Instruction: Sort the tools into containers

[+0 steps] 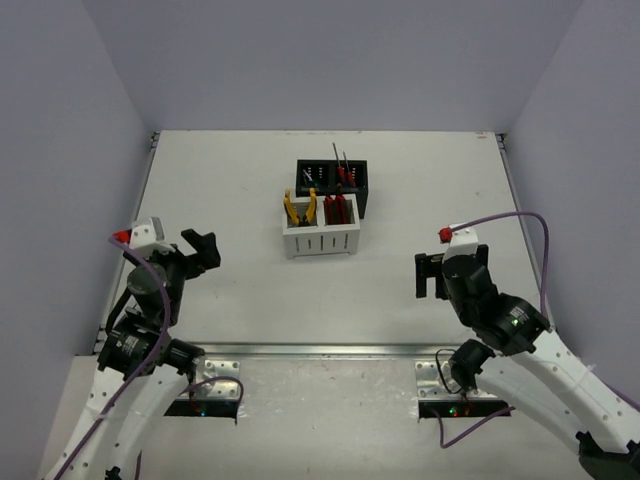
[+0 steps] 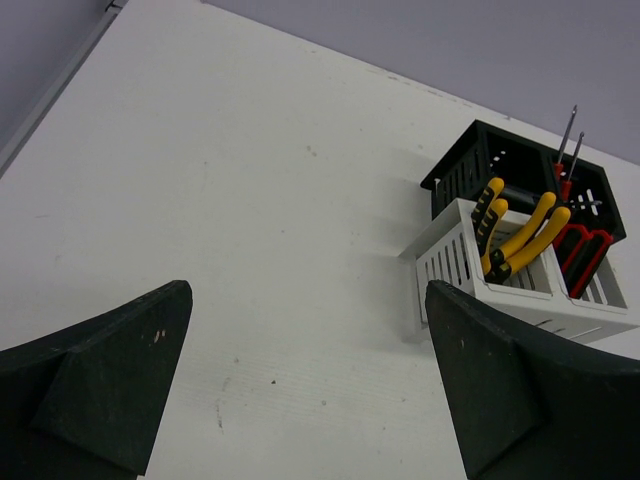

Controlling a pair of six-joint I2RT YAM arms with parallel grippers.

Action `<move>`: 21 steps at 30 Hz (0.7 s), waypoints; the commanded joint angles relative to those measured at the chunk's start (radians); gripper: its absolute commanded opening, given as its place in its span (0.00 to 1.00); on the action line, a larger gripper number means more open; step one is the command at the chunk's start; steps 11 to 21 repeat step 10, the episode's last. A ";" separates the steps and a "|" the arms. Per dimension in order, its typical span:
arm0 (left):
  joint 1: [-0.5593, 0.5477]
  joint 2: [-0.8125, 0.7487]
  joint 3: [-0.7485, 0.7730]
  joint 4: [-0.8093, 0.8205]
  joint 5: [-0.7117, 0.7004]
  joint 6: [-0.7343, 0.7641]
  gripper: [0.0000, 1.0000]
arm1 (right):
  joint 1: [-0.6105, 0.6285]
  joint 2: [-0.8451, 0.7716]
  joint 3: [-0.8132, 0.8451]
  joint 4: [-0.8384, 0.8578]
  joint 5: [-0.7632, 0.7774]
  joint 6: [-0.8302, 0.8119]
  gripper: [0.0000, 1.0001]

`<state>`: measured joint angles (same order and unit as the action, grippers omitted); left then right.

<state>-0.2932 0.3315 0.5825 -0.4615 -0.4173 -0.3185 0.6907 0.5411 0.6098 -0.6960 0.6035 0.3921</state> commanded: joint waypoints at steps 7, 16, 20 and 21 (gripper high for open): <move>0.005 -0.036 0.002 0.048 0.008 0.014 1.00 | 0.001 0.031 -0.008 0.051 0.075 0.058 0.99; 0.005 -0.038 -0.002 0.053 0.018 0.019 1.00 | 0.001 0.023 -0.007 0.051 0.087 0.064 0.99; 0.005 -0.038 -0.002 0.053 0.018 0.019 1.00 | 0.001 0.023 -0.007 0.051 0.087 0.064 0.99; 0.005 -0.038 -0.002 0.053 0.018 0.019 1.00 | 0.001 0.023 -0.007 0.051 0.087 0.064 0.99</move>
